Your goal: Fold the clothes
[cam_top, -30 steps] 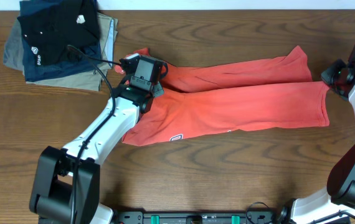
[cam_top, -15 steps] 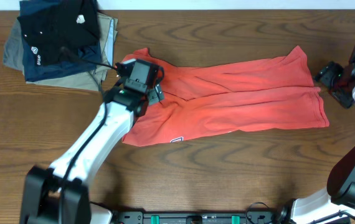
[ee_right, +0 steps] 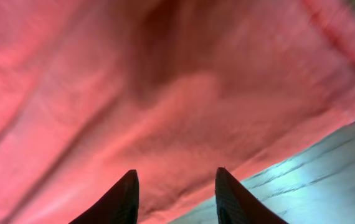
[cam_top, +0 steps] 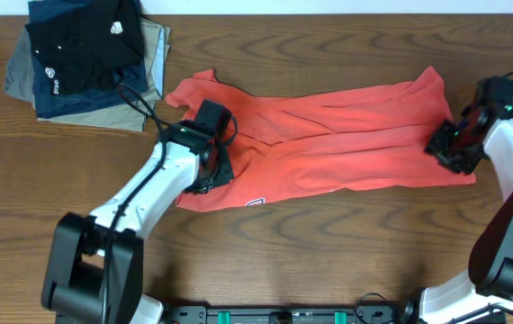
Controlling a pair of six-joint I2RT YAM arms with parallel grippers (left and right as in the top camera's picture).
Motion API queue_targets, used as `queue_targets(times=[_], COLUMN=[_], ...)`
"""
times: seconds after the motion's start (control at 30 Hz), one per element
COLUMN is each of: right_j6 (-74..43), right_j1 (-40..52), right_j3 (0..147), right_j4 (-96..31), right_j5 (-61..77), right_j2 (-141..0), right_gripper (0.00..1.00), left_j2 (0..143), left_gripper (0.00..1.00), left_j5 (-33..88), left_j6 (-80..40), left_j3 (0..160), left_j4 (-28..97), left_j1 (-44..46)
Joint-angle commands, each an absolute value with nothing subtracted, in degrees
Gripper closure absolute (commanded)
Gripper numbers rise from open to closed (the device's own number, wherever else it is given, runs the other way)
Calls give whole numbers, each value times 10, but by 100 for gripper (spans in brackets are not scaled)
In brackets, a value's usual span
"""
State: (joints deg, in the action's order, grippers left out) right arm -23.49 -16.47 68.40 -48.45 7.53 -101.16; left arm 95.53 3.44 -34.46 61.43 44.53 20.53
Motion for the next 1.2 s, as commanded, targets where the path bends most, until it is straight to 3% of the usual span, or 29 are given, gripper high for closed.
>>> queue_targets(times=[0.0,0.1,0.27,0.3,0.37,0.4,0.47,0.57,0.73,0.87,0.9,0.93,1.0,1.07,1.17], right_j6=[-230,-230,-230,-230,-230,-230,-230,-230,-217,-211,-211,-211,-211,-209,-209], right_j1=[-161,-161,-161,-161,-161,-161,-161,-161,-161,-157,-154,-153,-152,-152,-152], right_j3=[665,659,658,658,658,658,658,658,658,658,658,658,658,658,658], right_j4=[-480,-486,-498,-499,-499,-500,-499,-500,-502,-502,-502,-502,-502,-502,-502], right_j5=[79,80,80,80,80,80,80,80,80,80,80,80,80,80,80], right_j2=[-1014,-1014,-1014,-1014,-1014,-1014,-1014,-1014,-1014,-1014,-1014,-1014,-1014,-1014,-1014], right_gripper=[57,50,45,45,44,44,44,45,45,44,44,44,44,44,44], left_j2=[955,955,955,955,955,955,955,955,955,955,955,955,955,955,955], left_gripper=[53,52,49,46,19,12,6,7,32,44,52,66,80,87,89], left_j5=[20,21,25,29,30,30,37,41,55,54,54,54,54,54,54], left_j6=[-359,-396,-382,-372,-356,-349,-328,-311,-290,-262,-254,-251,-251,-251,-251], left_j3=[615,615,615,615,615,615,615,615,615,615,615,615,615,615,615], left_j4=[446,467,478,477,473,469,453,433,415,395,390,384,372,360,334], left_j1=[183,156,105,99,90,87,83,83,83,83,83,83,83,83,83])
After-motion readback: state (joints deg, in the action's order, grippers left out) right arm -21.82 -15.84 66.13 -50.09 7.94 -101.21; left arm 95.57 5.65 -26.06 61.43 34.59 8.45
